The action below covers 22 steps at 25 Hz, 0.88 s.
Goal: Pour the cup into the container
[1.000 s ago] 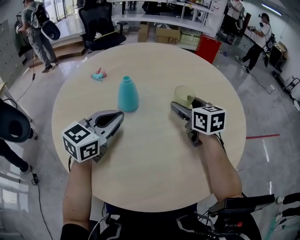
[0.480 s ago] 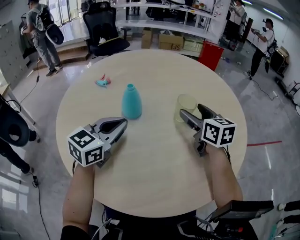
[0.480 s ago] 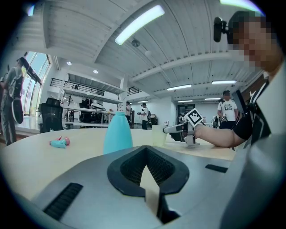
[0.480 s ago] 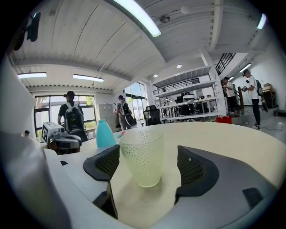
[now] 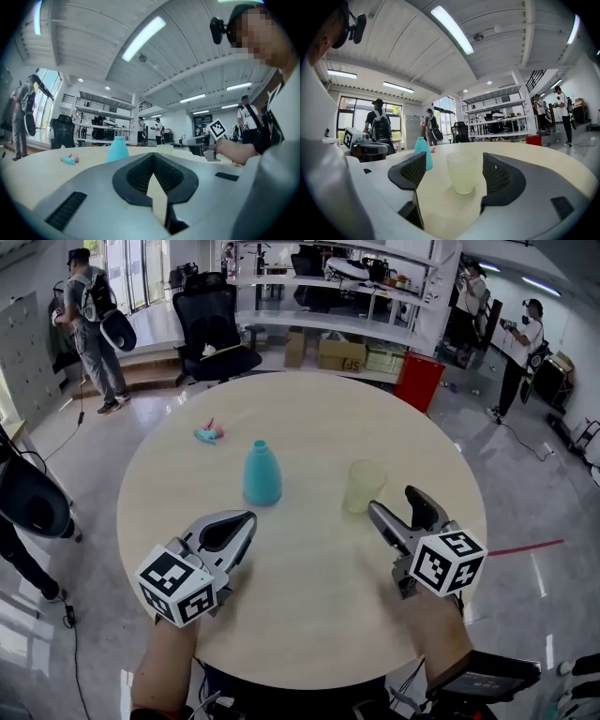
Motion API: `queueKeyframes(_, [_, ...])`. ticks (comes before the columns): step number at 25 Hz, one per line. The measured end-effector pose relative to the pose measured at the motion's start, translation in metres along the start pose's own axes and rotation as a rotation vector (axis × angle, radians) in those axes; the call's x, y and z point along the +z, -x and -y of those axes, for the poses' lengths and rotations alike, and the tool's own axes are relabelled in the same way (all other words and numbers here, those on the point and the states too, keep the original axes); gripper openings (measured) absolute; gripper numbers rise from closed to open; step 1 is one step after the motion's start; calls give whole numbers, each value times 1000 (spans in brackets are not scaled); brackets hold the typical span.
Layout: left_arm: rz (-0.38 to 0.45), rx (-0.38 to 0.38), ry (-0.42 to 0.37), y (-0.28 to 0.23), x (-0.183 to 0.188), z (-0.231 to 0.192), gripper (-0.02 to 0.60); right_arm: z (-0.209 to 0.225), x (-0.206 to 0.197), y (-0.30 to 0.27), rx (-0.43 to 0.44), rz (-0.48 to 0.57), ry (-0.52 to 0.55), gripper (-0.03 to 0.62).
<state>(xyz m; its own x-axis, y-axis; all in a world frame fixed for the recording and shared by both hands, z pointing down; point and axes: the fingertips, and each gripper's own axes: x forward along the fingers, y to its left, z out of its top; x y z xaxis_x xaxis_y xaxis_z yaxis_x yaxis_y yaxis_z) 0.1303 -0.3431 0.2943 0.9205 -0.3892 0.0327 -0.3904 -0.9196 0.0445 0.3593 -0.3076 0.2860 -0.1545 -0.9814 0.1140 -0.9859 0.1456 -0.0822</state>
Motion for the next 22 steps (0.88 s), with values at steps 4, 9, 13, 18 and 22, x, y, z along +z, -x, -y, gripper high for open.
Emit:
queueKeyframes(4, [32,60,33,10,4,3,-2,-21,-8,3,55,6,38,339])
queueKeyframes(9, [52,112,24,26,10,14,-2,-51,-13,5,133,17,40,9])
queueKeyframes(13, [70,119,-4,46,14,38,-2,-73,-20,25,167,32,39,8])
queueKeyframes(18, [100,157,48,80,15,74,-2,-108,-16,70,165,69,66,8])
queueKeyframes(22, [92,180,0,115,12,109,-2,-138,-21,117,147,85,56,8])
